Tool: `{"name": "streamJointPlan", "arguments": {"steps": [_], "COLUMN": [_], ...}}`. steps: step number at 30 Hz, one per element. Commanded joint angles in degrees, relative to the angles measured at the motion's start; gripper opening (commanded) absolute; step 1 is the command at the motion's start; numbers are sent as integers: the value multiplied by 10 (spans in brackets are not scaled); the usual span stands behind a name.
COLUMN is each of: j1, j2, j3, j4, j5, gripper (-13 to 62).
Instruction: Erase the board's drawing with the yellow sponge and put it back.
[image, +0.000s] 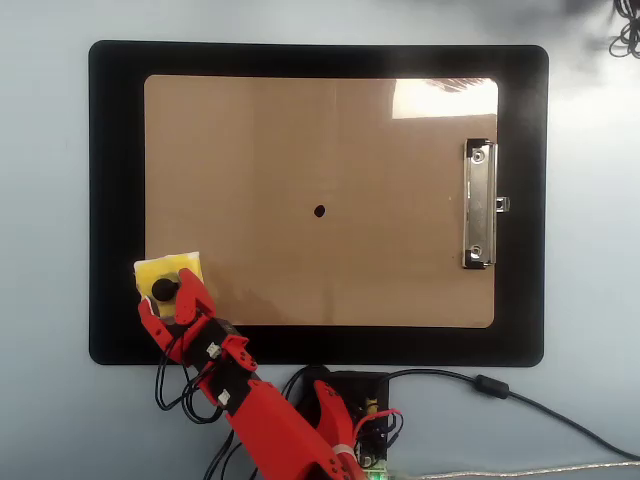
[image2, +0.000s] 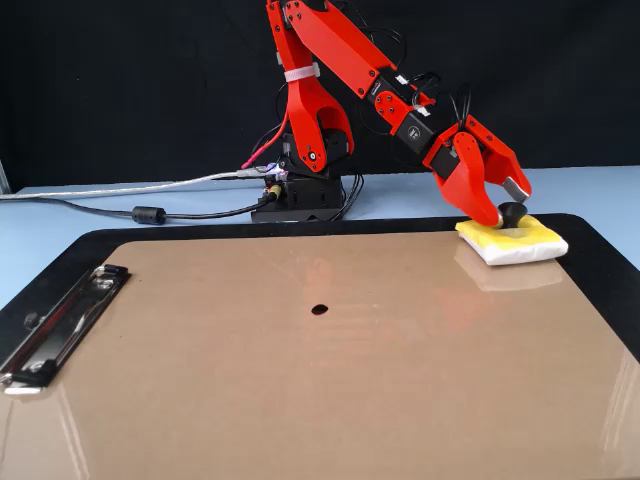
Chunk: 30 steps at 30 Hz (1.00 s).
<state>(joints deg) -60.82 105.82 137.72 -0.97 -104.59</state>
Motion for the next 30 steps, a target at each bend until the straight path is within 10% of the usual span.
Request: {"name": "streamJointPlan", "arguments": {"steps": [1, 15, 24, 30], "j1": [-11, -24, 34, 65], "j2": [2, -95, -87, -88], "j3": [-11, 1, 48, 66], "j4": [-55, -183, -210, -262], "j5": [1, 58, 64, 84], "gripper": [337, 321, -67, -82]}}
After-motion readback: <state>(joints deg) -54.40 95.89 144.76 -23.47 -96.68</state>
